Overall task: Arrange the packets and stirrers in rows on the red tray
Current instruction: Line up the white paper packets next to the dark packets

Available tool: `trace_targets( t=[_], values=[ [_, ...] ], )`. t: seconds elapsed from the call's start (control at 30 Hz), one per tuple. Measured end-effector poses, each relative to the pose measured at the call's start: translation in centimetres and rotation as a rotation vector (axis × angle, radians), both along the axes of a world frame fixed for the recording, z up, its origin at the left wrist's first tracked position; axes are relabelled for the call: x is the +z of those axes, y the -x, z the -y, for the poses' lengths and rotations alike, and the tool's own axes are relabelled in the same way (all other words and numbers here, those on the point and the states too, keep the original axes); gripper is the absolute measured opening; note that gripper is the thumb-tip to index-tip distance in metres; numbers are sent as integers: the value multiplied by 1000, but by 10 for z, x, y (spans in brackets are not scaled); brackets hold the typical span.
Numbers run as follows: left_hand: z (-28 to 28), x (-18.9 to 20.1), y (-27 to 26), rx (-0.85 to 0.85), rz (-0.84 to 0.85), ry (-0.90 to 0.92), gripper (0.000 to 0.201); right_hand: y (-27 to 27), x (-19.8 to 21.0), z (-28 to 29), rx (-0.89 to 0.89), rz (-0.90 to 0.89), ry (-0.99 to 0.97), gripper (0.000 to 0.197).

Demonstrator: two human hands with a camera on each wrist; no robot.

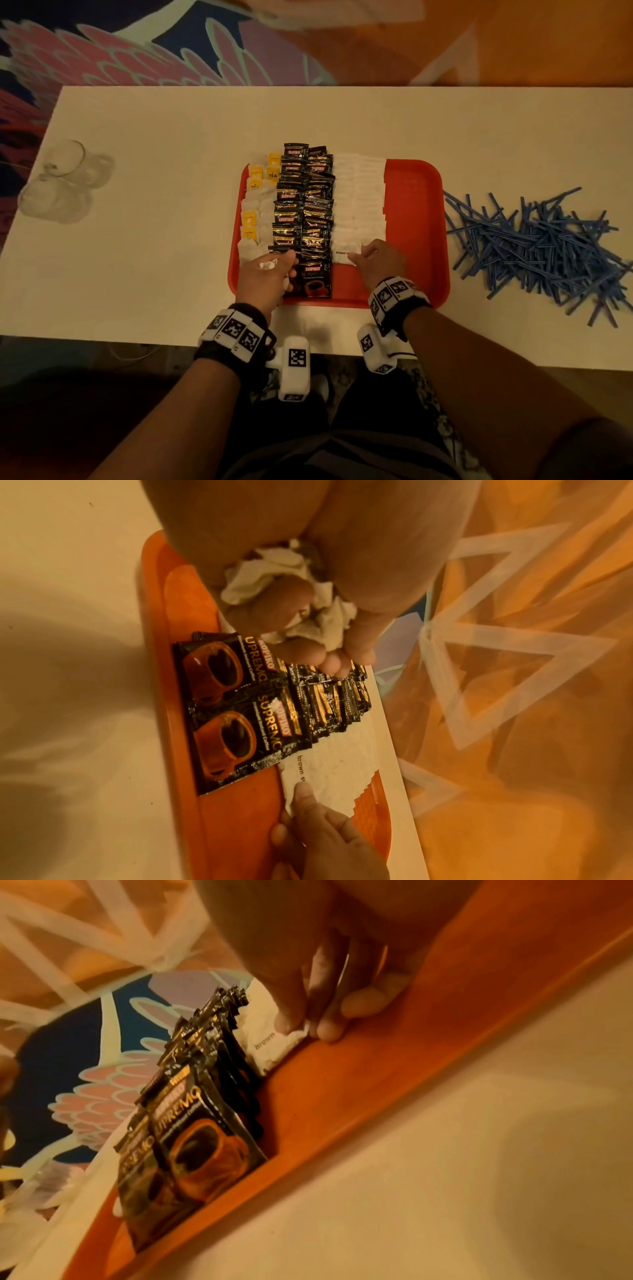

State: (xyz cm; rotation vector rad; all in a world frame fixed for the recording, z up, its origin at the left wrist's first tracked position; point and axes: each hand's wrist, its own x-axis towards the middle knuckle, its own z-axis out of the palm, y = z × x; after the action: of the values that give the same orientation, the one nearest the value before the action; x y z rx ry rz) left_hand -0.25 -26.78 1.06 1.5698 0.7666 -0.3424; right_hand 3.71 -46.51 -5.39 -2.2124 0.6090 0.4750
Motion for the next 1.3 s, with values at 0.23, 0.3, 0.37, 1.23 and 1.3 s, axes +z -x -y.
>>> trace_targets(
  t=[0.23, 0.3, 0.37, 1.23, 1.3],
  values=[
    [-1, 0, 1, 6, 2, 0, 21, 6, 5, -1, 185, 167, 24, 16],
    [-1, 0, 1, 7, -1, 8, 23, 5, 4, -8, 294, 176, 38, 16],
    [-2, 0, 1, 1, -4, 13, 24, 4, 2, -12, 317, 161, 29, 25],
    [88, 93, -52, -117, 49, 377, 49, -34, 151, 31, 268, 141, -549, 16],
    [90, 91, -57, -112, 49, 348, 43, -37, 159, 39, 230, 182, -544, 19]
  ],
)
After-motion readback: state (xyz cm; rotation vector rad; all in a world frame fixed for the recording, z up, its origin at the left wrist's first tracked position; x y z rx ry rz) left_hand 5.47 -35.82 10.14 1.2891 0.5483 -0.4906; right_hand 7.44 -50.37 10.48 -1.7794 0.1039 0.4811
